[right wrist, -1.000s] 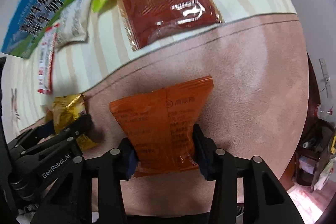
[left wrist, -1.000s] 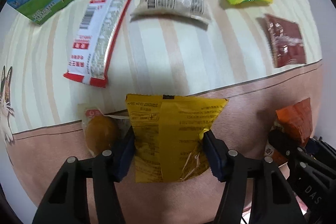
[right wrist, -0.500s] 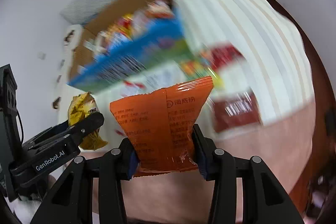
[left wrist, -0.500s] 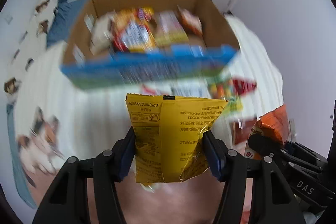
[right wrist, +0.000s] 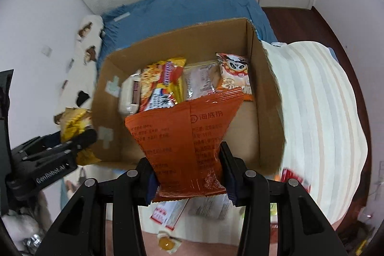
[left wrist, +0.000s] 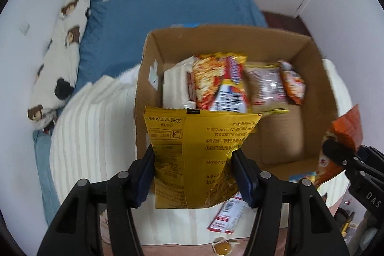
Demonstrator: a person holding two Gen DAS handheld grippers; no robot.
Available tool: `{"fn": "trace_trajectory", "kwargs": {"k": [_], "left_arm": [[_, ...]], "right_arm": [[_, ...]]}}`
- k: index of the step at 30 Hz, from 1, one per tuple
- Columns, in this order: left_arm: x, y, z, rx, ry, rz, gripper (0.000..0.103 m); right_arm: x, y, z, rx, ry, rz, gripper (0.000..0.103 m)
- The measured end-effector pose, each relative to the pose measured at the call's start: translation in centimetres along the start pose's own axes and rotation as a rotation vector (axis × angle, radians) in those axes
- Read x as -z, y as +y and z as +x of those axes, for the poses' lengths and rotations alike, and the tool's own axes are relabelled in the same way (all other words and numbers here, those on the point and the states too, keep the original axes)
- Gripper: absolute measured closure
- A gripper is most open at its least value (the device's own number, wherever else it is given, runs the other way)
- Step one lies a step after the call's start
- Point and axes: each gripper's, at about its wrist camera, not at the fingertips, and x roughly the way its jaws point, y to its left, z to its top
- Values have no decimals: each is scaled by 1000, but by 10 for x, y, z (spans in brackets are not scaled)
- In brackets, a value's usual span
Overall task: Organize snacks
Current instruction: 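Carry the yellow and orange packets over the cardboard box with both tools, then open both tools to drop the packets in the box and withdraw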
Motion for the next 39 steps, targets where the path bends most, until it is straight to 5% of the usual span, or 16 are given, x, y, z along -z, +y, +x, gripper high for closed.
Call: {"fn": "trace_trajectory", "kwargs": {"k": [12, 14, 15, 16, 19, 30, 39], "left_arm": [[-23, 17, 88, 4, 232, -27, 45], [-21, 19, 98, 5, 258, -43, 45], [-20, 20, 101, 5, 265, -53, 43], [-19, 21, 103, 10, 270, -62, 39], [-19, 18, 105, 28, 260, -67, 13], [-17, 5, 74, 74, 195, -75, 13], [16, -8, 10, 3, -32, -57, 13]], "right_arm": [[-36, -25, 93, 80, 200, 35, 54], [-37, -29, 101, 106, 240, 38, 35], [-37, -30, 103, 114, 247, 31, 11], [-37, -30, 104, 127, 253, 21, 6], [-36, -29, 104, 124, 260, 4, 6], [-29, -20, 86, 148, 223, -29, 6], [-5, -9, 41, 130, 62, -48, 6]]}}
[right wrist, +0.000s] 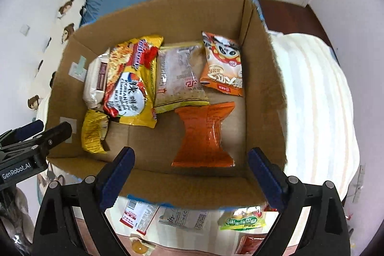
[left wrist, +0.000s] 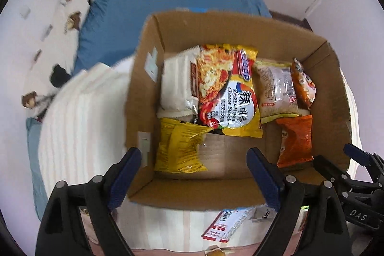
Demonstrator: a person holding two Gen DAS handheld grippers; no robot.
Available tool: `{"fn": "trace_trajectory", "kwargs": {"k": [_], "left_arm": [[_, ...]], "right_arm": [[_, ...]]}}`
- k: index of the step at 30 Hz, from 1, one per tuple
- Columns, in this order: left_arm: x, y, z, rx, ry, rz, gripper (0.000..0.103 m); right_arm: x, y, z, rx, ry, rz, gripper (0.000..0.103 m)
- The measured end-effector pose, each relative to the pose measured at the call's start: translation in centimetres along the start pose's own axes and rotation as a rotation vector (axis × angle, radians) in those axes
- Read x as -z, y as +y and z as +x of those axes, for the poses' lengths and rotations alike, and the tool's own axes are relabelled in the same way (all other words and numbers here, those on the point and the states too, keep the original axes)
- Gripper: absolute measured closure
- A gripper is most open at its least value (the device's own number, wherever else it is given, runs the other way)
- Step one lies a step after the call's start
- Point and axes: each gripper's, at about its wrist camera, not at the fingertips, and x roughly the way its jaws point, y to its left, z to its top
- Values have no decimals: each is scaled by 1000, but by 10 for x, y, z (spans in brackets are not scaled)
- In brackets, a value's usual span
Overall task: Organize snacks
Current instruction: 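Open both tools to drop the packets in the box and withdraw, then grasp the red-white sausage stick with the left tool while the right tool grasps the white bread pack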
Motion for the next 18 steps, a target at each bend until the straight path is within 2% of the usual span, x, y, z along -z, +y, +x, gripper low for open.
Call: {"fn": "trace_trajectory", "kwargs": {"k": [8, 15, 18], "left_arm": [[35, 2, -49, -20, -158, 3, 13], [69, -5, -106, -31, -300, 22, 13], [83, -9, -124, -23, -332, 33, 13]], "right_arm": [[36, 8, -53, -3, -156, -10, 6], [73, 14, -100, -26, -257, -21, 6], [91, 16, -123, -30, -302, -28, 6]]}}
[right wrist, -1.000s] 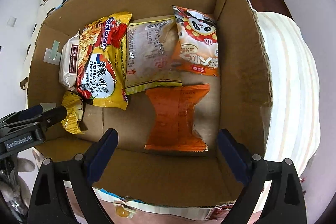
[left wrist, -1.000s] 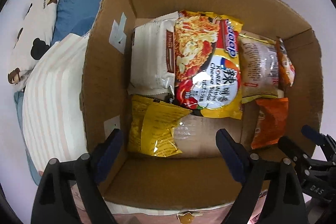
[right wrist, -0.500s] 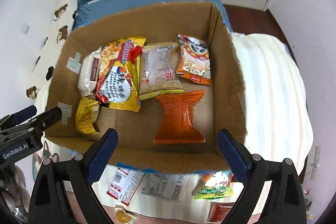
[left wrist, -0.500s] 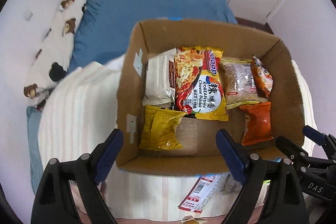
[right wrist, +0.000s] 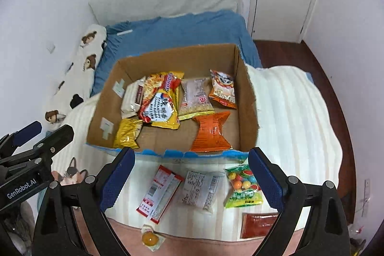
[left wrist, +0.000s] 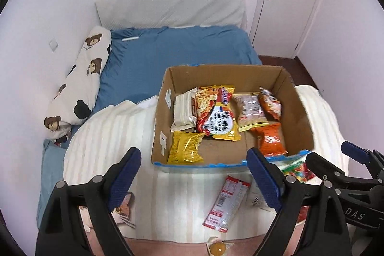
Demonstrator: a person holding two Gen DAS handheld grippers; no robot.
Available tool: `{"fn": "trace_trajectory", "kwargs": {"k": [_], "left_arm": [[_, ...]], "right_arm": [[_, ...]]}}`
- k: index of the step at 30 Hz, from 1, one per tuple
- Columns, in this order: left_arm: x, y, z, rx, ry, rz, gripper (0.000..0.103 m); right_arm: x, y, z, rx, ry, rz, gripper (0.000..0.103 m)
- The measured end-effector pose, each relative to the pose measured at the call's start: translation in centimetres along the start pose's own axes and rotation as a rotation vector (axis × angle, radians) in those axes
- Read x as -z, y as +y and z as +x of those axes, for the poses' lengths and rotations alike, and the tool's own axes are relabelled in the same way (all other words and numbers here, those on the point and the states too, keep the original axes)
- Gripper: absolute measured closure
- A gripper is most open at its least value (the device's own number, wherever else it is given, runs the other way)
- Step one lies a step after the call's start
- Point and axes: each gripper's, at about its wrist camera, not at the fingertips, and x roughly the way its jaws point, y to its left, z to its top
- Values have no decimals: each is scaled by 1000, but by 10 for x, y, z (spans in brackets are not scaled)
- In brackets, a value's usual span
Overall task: Organize snacks
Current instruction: 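Grasp the red-white sausage stick with the left tool while the right tool grasps the white bread pack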
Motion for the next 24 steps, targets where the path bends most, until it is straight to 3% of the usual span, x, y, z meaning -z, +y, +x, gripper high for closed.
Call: {"fn": "trace_trajectory", "kwargs": {"k": [7, 12, 19, 24], "left_arm": [[29, -7, -37, 28, -46, -11, 13], [59, -9, -43, 45, -31, -26, 13], [103, -16, -4, 31, 99, -50, 13], [119, -28, 37, 9, 191, -32, 13]], "right_arm": [[36, 2, -48, -26, -62, -3, 6], [71, -14, -63, -52, -72, 46, 6], [118, -70, -55, -57, -28, 212, 6], [146, -128, -24, -11, 43, 353, 6]]}}
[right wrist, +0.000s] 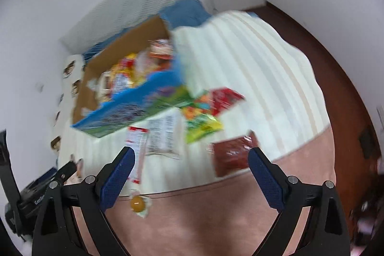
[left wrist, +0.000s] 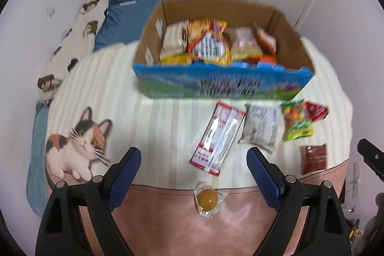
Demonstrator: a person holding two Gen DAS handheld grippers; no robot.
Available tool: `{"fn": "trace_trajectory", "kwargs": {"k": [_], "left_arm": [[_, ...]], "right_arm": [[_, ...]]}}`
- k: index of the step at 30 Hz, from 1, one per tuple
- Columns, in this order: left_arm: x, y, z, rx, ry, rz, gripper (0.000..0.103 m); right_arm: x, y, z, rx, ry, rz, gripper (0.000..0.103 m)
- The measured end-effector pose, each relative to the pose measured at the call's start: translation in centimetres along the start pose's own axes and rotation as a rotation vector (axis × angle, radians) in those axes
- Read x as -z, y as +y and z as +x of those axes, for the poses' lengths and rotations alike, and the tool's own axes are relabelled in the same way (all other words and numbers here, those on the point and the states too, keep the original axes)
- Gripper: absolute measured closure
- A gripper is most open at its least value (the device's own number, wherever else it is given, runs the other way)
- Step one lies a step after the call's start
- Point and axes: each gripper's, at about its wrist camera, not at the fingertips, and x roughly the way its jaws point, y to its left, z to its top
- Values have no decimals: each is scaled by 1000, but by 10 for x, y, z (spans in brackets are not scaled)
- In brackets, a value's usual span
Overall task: Organize snacks
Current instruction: 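Grasp the red-white sausage stick with the left tool while the right tool grasps the white bread pack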
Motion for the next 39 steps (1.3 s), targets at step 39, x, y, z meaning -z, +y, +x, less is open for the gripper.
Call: {"fn": "trace_trajectory", "kwargs": {"k": [39], "left_arm": [[35, 49, 152, -1, 327, -122, 48]], "right_arm": [[22, 123, 224, 129, 285, -164, 32]]}}
